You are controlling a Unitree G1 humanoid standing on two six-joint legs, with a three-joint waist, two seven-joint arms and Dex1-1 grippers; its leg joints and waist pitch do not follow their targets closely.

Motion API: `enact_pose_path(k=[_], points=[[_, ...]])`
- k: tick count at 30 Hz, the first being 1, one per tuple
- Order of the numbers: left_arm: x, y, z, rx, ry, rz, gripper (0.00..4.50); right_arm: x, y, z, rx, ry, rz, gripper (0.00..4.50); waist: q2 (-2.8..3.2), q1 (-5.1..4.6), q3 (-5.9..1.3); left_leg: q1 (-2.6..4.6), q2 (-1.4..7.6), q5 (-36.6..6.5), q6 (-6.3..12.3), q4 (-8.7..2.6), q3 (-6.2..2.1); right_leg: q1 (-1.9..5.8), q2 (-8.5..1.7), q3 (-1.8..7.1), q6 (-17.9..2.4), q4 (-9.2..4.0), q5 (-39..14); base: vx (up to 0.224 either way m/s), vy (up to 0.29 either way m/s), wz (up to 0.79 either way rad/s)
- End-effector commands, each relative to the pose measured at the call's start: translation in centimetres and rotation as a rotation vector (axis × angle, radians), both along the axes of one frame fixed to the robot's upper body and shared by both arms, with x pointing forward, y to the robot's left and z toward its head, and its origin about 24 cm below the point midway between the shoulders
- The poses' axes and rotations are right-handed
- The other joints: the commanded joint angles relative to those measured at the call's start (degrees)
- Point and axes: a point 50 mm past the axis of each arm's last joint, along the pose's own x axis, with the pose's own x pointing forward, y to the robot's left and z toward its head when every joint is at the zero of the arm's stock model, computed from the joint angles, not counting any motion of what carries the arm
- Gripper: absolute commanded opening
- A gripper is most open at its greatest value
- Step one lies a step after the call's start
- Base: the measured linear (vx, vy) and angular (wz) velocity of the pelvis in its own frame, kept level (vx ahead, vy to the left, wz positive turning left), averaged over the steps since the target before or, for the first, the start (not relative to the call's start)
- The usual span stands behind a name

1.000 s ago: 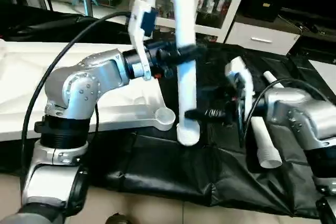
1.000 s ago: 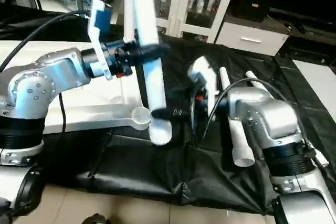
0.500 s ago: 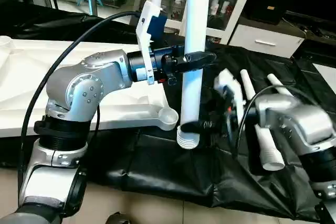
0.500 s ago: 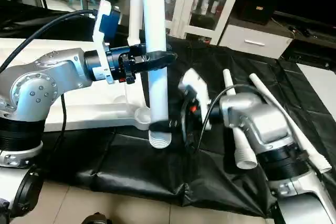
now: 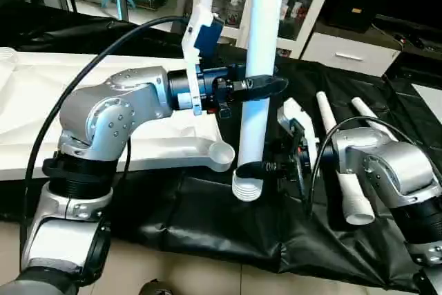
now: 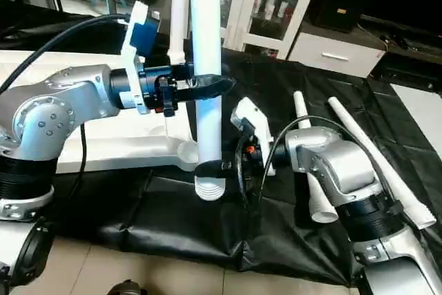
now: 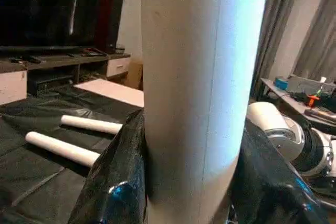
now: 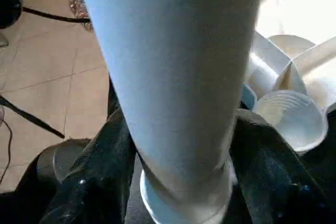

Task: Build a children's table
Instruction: Pick table leg

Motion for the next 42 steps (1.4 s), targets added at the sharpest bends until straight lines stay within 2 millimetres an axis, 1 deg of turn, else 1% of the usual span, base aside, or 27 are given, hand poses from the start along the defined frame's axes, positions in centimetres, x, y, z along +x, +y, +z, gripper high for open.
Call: enact_pose_path(k=[1,3,5,7,8,9,10,11,12,24,26,28,31,34,38,41,42], points=[[-0.34,-0.67,0.88,-0.02,-0.031,-0.043,1.74,-0.14,-0.27,0.01,-0.009,-0.002,0.001,2.3,0.6,-0.06,-4.01,1.01,1.6,-10.9,-4.3,-3.98,-0.11,2.76,-2.81,2.04,-8.7,-3.24,-10.5,0.0,0.0,0.0],[-0.38,-0.71,0.91,-0.023,-0.031,-0.05,1.74,-0.2,-0.2,-0.14,-0.001,0.005,-0.002,2.09,0.66,-0.08,-3.98,0.98,1.58,-11.7,-4.48,-4.02,-0.15,2.77,-2.87,2.04,-8.4,-3.37,-11.8,0.0,0.0,0.0],[-0.46,-0.75,0.89,-0.021,-0.032,-0.062,1.74,-0.21,-0.16,-0.25,0.003,0.009,-0.005,2.04,0.59,-0.12,-3.95,0.95,1.58,-11.9,-4.48,-4.02,-0.15,2.75,-2.88,2.05,-8.2,-3.44,-12.2,0.0,0.0,0.0],[-0.61,-0.86,0.79,-0.01,-0.034,-0.077,1.74,-0.17,-0.09,-0.3,0.008,0.005,-0.011,1.97,0.71,-0.12,-4.01,1.0,1.61,-11.9,-4.57,-4.03,-0.2,2.7,-2.85,2.02,-8.2,-3.39,-12.2,0.0,0.0,0.0],[-0.62,-0.88,0.76,-0.008,-0.035,-0.077,1.74,-0.15,-0.08,-0.29,0.008,0.002,-0.012,2.32,0.71,-0.13,-4.0,1.0,1.61,-11.8,-4.59,-4.03,-0.19,2.68,-2.81,2.02,-8.2,-3.39,-12.0,0.0,0.0,0.0],[-0.63,-0.89,0.66,0.0,-0.036,-0.08,1.74,-0.16,-0.05,-0.24,0.008,-0.006,-0.01,2.52,0.71,-0.11,-4.02,1.05,1.61,-11.5,-4.57,-4.02,-0.16,2.68,-2.79,2.0,-8.5,-3.3,-11.2,0.0,0.0,0.0],[-0.63,-0.89,0.66,0.0,-0.036,-0.08,1.74,-0.16,-0.05,-0.24,0.008,-0.006,-0.01,2.52,0.71,-0.11,-4.02,1.05,1.61,-11.5,-4.57,-4.02,-0.16,2.68,-2.79,2.0,-8.5,-3.3,-11.2,0.0,0.0,0.0],[-0.65,-0.89,0.56,0.008,-0.037,-0.084,1.74,-0.18,0.0,-0.16,0.008,-0.012,-0.006,2.69,0.71,-0.11,-4.04,1.03,1.59,-11.3,-4.57,-4.01,-0.16,2.73,-2.77,2.0,-8.6,-3.27,-10.9,0.0,0.0,0.0],[-0.67,-0.89,0.53,0.011,-0.038,-0.088,1.74,-0.2,0.03,-0.1,0.007,-0.016,-0.002,2.73,0.69,-0.1,-4.03,0.99,1.57,-11.3,-4.55,-4.0,-0.15,2.75,-2.76,2.01,-8.7,-3.22,-10.7,0.0,0.0,0.0],[-0.87,-0.92,0.25,0.041,-0.044,-0.108,1.73,-0.29,0.09,0.24,0.006,-0.025,0.02,2.78,0.65,-0.12,-4.04,1.05,1.61,-11.2,-4.48,-3.98,-0.13,2.73,-2.77,2.01,-8.8,-3.19,-10.6,0.0,0.0,0.0],[-0.93,-0.97,0.25,0.047,-0.047,-0.114,1.73,-0.31,0.1,0.23,0.008,-0.019,0.024,2.42,0.69,-0.08,-4.04,1.01,1.58,-11.3,-4.47,-3.96,-0.12,2.77,-2.81,2.03,-8.8,-3.17,-10.7,0.0,0.0,0.0],[-0.97,-1.02,0.27,0.047,-0.049,-0.118,1.73,-0.33,0.11,0.21,0.011,-0.016,0.026,2.39,0.63,-0.1,-4.04,1.01,1.58,-11.2,-4.37,-3.94,-0.11,2.78,-2.79,2.04,-8.8,-3.19,-10.5,0.0,0.0,0.0],[-0.97,-1.08,0.3,0.046,-0.051,-0.119,1.73,-0.37,0.1,0.17,0.013,-0.01,0.032,2.07,0.68,-0.07,-4.02,1.01,1.59,-11.2,-4.39,-3.96,-0.12,2.76,-2.8,2.03,-8.9,-3.19,-10.7,0.0,0.0,0.0],[-0.88,-1.12,0.35,0.043,-0.052,-0.117,1.73,-0.56,0.09,0.05,0.009,-0.003,0.045,1.99,0.71,-0.07,-4.02,1.05,1.61,-11.5,-4.46,-3.97,-0.13,2.74,-2.82,2.03,-8.7,-3.21,-11.1,0.0,0.0,0.0],[-0.81,-1.15,0.45,0.04,-0.056,-0.113,1.73,-0.7,0.08,-0.02,0.007,0.003,0.054,1.95,0.7,-0.06,-4.07,1.01,1.58,-10.9,-4.39,-3.91,-0.11,2.79,-2.77,2.03,-9.0,-3.11,-10.0,0.0,0.0,0.0],[-0.54,-1.05,0.65,0.043,-0.089,-0.077,1.73,-0.61,0.03,-0.04,0.004,0.0,0.049,1.95,0.74,-0.06,-4.08,1.06,1.59,-11.1,-4.36,-3.91,-0.12,2.78,-2.78,2.02,-9.0,-3.16,-10.2,0.0,0.0,0.0],[-0.4,-0.94,0.73,0.045,-0.101,-0.058,1.73,-0.51,0.0,-0.01,0.004,-0.003,0.043,1.95,0.86,-0.04,-4.09,1.04,1.6,-11.1,-4.39,-3.93,-0.15,2.8,-2.77,2.03,-9.1,-3.1,-9.8,0.0,0.0,0.0]])
